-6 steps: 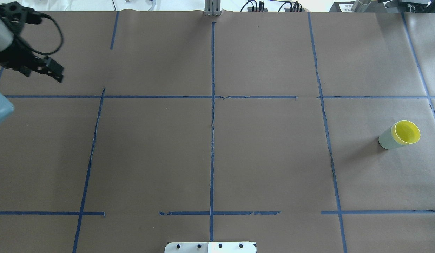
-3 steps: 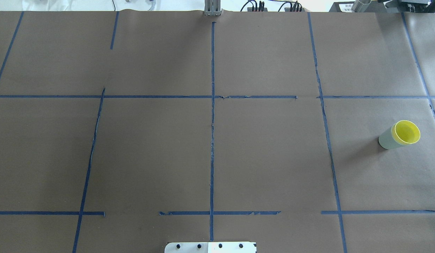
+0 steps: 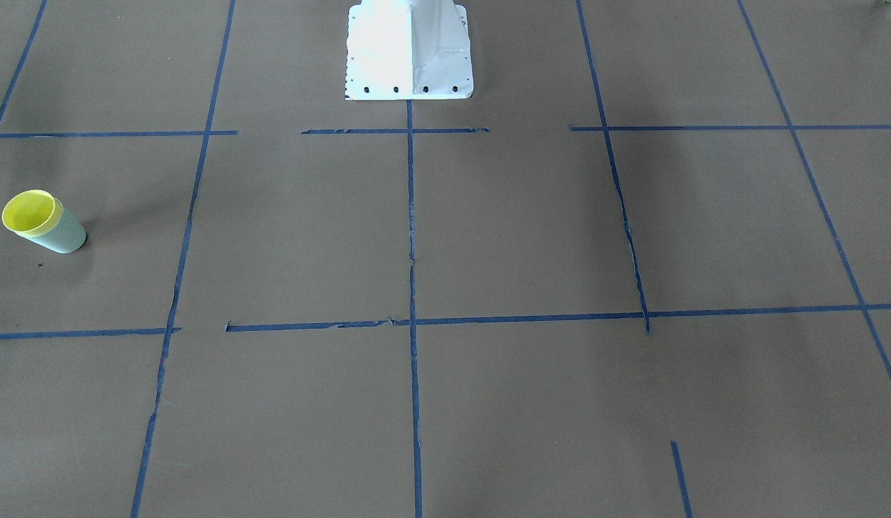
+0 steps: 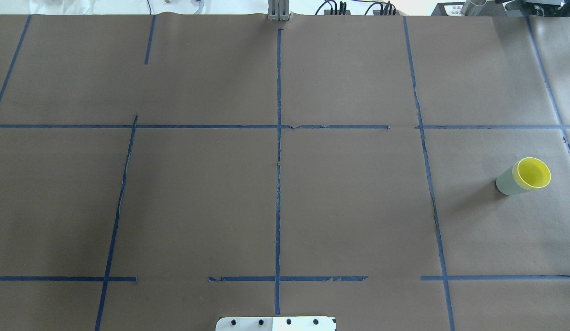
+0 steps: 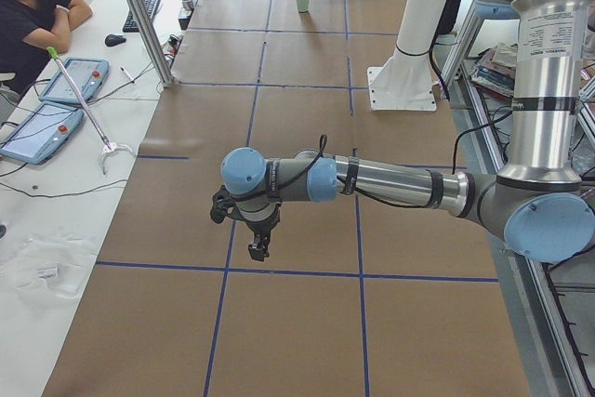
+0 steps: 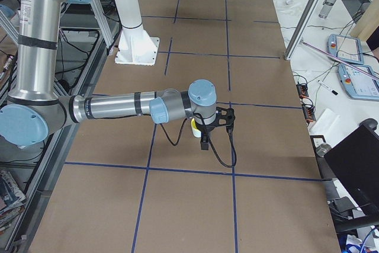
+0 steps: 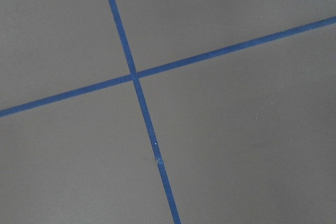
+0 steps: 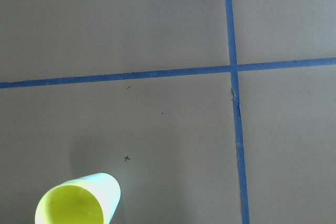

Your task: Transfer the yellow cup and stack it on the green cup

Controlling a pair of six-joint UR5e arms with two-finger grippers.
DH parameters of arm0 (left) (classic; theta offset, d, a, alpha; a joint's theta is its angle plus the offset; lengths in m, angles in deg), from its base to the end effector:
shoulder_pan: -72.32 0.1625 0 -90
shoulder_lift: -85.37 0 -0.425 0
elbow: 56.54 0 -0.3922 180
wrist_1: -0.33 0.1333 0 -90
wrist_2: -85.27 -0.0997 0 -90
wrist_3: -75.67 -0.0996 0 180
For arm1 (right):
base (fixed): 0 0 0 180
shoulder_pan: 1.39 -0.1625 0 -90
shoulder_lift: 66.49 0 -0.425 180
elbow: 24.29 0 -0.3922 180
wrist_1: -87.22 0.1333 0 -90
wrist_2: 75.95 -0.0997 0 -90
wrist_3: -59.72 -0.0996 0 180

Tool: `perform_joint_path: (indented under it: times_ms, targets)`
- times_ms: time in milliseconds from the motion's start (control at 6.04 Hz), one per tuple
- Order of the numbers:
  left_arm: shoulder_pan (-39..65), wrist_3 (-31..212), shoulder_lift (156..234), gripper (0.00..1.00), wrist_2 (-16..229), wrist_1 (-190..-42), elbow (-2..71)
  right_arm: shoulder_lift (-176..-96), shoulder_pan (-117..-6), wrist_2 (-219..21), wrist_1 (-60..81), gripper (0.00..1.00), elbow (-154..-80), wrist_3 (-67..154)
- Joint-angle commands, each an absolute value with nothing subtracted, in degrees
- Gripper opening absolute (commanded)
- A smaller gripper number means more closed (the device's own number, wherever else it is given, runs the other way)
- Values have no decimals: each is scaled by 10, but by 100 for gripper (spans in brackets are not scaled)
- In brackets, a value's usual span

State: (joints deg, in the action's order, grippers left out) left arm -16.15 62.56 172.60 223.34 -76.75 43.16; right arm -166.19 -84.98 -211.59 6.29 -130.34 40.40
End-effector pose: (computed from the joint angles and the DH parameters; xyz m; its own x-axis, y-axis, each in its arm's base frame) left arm -0.0469 -0.4624 0.6163 0.6466 0.1673 -0.7443 -0.1778 0.9818 0.0662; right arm 0.0134 -0.4370 0.5787 0.6712 0.0650 0.7384 -0.1213 0.9924 0.0229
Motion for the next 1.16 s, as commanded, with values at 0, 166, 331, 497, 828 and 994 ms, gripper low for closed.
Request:
perform_joint_path:
  times_ms: [0,166,331,497,828,994]
  targets:
    - [-165,661,1700,100,2233,-741,460,-1676,-830,-2112,64,100,-1301,404]
    - [-168,670,1678,100,2232,-746,469,-1677,-825,-2111,67,100,-1302,404]
    - [-168,672,1679,100,2231,-746,474,-1674,-825,-2116,65,100,-1305,404]
    - [-168,672,1670,100,2230,-744,503,-1673,-826,-2118,67,100,-1305,404]
    - [-169,669,1655,100,2205,-745,519,-1677,-830,-2123,63,100,-1313,406]
    - [-168,668,1650,100,2211,-746,529,-1678,-831,-2131,60,100,-1306,452]
